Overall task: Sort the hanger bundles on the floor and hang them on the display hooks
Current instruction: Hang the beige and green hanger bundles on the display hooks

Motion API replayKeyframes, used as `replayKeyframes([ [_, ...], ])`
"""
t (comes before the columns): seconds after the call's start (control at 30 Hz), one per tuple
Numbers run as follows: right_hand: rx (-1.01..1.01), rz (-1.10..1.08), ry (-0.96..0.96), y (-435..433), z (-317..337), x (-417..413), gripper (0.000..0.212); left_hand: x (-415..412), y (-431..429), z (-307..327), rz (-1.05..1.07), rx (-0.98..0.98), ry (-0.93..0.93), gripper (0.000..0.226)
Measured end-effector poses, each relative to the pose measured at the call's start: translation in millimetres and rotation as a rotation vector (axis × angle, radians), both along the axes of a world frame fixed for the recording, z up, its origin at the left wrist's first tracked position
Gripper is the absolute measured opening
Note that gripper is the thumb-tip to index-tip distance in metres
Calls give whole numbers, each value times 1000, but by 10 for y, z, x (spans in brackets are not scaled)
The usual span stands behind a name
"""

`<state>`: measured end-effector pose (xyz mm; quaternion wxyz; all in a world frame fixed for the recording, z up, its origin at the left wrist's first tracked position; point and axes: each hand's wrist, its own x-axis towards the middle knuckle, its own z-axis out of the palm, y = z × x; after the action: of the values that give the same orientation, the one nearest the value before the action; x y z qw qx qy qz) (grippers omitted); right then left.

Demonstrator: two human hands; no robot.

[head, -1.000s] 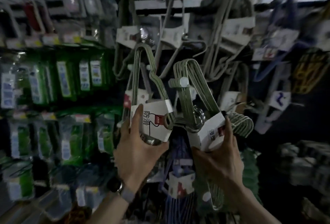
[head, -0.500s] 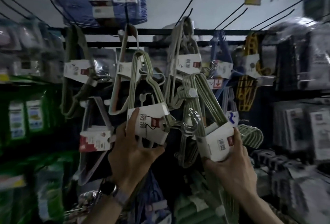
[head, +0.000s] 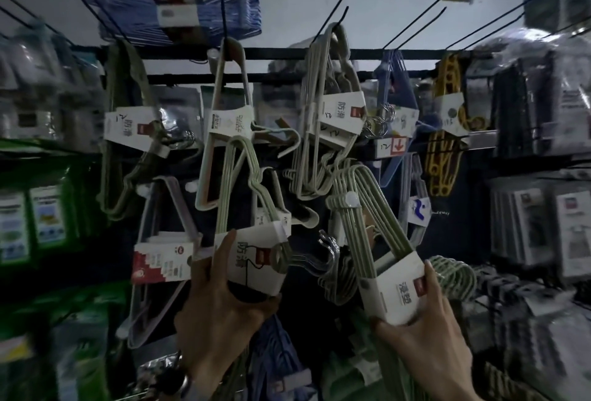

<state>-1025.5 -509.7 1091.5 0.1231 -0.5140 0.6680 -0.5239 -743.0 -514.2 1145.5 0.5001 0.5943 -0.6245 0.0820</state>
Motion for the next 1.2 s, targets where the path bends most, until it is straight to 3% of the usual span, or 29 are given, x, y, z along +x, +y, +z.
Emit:
replayKeyframes([
  [0.63,-200,128,143,-521,1046,-189,138,-282,-247,997,41,-189,-91,125],
  [0.9,-259,223,179,-625,1587,237,141,321,-133,1560,210,-237,-98,125],
  [1.2,-280,278,172,-579,1746,756,138,1189,62,2008,351,-252,-154,124],
])
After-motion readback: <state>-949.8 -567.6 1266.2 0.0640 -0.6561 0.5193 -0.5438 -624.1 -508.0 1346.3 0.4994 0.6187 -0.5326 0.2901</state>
